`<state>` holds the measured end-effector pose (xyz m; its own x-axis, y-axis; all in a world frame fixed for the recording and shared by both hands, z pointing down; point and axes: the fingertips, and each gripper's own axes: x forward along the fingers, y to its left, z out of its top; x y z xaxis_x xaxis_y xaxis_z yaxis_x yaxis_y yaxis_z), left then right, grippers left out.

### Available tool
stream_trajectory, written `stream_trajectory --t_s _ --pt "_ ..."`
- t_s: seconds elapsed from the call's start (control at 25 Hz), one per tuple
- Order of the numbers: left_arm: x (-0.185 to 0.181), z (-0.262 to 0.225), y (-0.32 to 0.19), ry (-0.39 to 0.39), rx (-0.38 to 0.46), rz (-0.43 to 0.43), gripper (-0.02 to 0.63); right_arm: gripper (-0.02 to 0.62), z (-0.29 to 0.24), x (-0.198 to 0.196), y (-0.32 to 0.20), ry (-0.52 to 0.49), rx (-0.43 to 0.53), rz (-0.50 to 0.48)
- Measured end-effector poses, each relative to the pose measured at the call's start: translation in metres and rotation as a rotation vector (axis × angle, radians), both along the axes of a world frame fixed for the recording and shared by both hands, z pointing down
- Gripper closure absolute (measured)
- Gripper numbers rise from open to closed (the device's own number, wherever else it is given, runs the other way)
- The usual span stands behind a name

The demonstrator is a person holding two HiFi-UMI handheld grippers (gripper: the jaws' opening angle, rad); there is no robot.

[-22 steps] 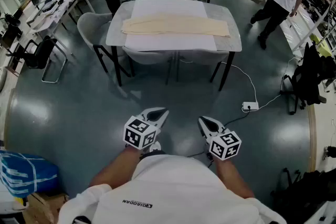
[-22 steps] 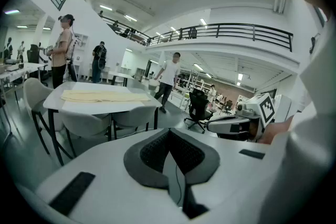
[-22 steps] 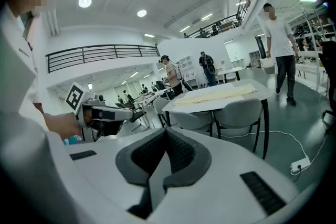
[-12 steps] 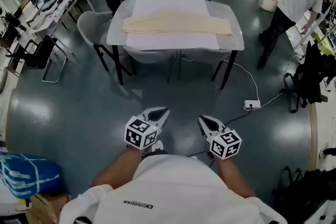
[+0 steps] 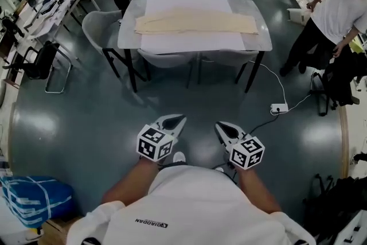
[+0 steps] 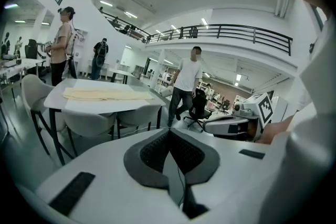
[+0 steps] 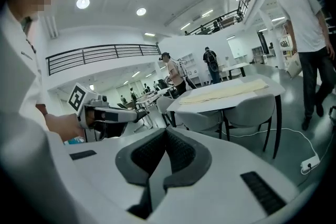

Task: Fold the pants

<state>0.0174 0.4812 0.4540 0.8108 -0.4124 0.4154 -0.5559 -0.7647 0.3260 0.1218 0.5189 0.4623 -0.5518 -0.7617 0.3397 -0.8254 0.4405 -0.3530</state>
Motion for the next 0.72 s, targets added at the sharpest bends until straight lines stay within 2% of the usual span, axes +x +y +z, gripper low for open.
stream_trajectory --t_s 0.4,0.72 --pt "-0.045 0.010 -0.034 -0.013 0.002 0.025 0.580 0.575 0.006 -0.027 -0.025 0.034 -0.022 0.082" --pt "-0.039 0.016 -0.054 -0.003 -0.016 0.044 0.580 0.575 0.009 -0.025 -0.050 0.033 -0.036 0.097"
